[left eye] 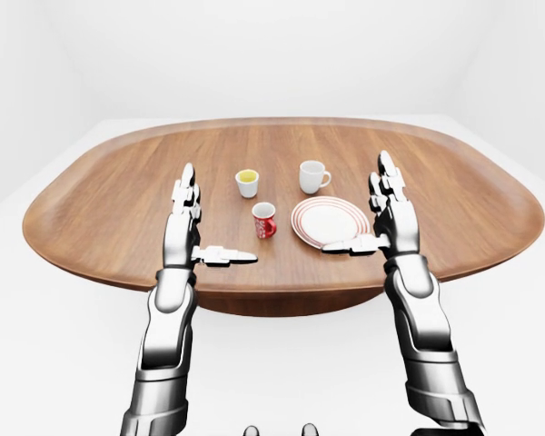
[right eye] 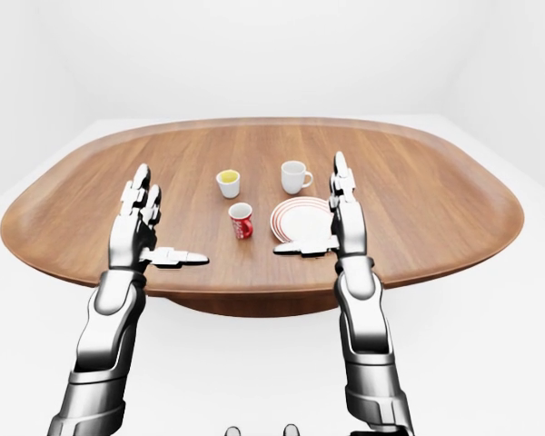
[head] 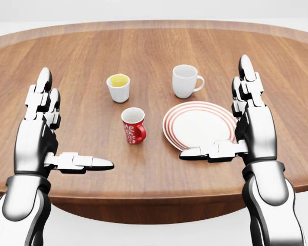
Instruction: Pick up the red mug and put it on the plate
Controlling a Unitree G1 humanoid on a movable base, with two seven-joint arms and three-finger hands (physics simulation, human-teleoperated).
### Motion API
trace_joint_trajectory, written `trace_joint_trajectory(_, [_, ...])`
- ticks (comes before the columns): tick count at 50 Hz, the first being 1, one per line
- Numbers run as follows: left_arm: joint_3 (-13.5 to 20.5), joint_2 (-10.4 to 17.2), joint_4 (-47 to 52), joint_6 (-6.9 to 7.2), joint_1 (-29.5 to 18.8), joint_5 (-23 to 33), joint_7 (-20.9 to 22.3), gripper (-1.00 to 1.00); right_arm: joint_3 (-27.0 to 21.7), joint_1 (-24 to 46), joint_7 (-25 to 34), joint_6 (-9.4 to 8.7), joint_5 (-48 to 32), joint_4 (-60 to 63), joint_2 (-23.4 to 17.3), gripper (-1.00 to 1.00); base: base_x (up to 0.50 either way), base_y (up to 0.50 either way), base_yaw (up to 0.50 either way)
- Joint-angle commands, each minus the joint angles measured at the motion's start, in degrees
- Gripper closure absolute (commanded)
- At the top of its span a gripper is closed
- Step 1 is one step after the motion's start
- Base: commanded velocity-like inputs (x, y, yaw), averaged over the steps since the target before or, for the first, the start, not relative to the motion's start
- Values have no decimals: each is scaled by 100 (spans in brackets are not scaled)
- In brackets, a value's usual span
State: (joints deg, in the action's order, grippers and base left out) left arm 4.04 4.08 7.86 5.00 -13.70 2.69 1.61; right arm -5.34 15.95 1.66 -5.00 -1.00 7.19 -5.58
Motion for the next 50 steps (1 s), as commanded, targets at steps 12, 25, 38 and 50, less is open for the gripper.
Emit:
trace_joint_trajectory(12, [-43, -34, 225, 0, 28, 40, 14, -100, 50, 53, 73, 0, -128, 98, 30, -100, 34, 0, 0])
trace_joint_trajectory(25, [-45, -36, 235, 0, 38, 65, 26, -100, 73, 91, 95, 0, -165, -5, 41, -100, 34, 0, 0])
trace_joint_trajectory(38, [-92, -65, 275, 0, 21, 111, 22, -100, 67, 50, 120, 0, -199, 193, 34, -100, 34, 0, 0])
trace_joint_trajectory(50, [-130, -91, 316, 0, 44, 145, 20, -100, 31, 34, 167, 0, -208, 207, 13, -100, 35, 0, 0])
